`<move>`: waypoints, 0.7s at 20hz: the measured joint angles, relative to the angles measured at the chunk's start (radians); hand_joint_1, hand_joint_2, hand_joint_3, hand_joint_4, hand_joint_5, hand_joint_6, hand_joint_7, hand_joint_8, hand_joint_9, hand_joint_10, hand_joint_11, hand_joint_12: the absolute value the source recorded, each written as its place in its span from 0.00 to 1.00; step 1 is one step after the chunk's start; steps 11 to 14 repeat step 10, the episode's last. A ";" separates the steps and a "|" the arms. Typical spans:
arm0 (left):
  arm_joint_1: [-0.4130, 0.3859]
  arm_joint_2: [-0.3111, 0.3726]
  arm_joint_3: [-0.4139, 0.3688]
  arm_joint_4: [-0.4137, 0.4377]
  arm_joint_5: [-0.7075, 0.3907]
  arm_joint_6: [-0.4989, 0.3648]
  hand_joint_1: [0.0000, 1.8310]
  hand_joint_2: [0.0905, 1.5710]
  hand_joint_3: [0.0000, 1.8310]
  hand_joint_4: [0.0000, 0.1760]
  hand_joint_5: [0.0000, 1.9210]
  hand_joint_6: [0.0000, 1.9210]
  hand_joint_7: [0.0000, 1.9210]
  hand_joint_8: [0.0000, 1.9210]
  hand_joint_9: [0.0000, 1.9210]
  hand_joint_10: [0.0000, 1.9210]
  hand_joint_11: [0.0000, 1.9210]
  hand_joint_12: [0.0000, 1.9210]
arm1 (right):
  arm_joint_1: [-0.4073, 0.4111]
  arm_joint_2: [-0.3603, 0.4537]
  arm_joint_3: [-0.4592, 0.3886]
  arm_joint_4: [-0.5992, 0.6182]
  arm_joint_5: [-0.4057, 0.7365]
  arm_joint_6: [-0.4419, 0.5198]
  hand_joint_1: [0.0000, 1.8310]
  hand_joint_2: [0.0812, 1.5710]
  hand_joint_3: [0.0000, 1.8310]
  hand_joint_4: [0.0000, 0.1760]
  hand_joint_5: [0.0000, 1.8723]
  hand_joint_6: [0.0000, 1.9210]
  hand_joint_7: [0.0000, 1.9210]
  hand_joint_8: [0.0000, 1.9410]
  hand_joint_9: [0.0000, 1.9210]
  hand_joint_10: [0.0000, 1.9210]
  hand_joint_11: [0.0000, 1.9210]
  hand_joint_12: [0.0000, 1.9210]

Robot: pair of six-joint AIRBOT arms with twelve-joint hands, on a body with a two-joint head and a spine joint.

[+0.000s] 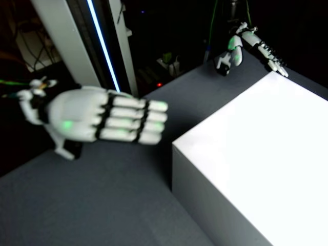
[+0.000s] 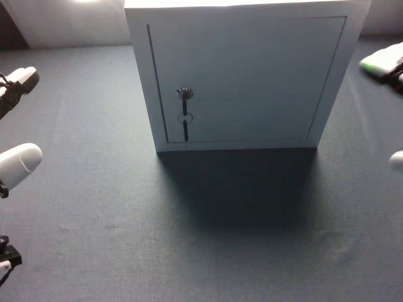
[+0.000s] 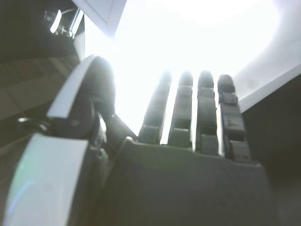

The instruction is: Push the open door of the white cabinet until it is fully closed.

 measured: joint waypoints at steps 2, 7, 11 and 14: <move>-0.004 0.002 0.000 -0.002 0.002 0.003 0.09 0.91 0.00 0.00 0.00 0.00 0.00 0.00 0.00 0.00 0.00 0.00 | -0.064 0.014 -0.003 0.061 0.058 -0.009 0.18 0.84 0.00 0.05 0.00 0.00 0.00 0.00 0.00 0.00 0.00 0.00; -0.027 0.014 0.003 -0.001 -0.004 0.014 0.08 0.91 0.00 0.21 0.00 0.00 0.00 0.00 0.00 0.00 0.00 0.00 | -0.123 0.020 -0.010 0.177 0.151 -0.014 0.17 0.80 0.00 0.35 0.00 0.00 0.00 0.00 0.00 0.00 0.00 0.00; -0.047 0.026 0.007 0.000 0.001 0.023 0.15 0.89 0.00 0.36 0.00 0.00 0.00 0.00 0.00 0.00 0.00 0.00 | -0.123 0.026 -0.010 0.190 0.184 -0.025 0.17 0.79 0.00 0.55 0.00 0.00 0.00 0.00 0.00 0.00 0.00 0.00; -0.047 0.026 0.007 0.000 0.001 0.023 0.15 0.89 0.00 0.36 0.00 0.00 0.00 0.00 0.00 0.00 0.00 0.00 | -0.123 0.026 -0.010 0.190 0.184 -0.025 0.17 0.79 0.00 0.55 0.00 0.00 0.00 0.00 0.00 0.00 0.00 0.00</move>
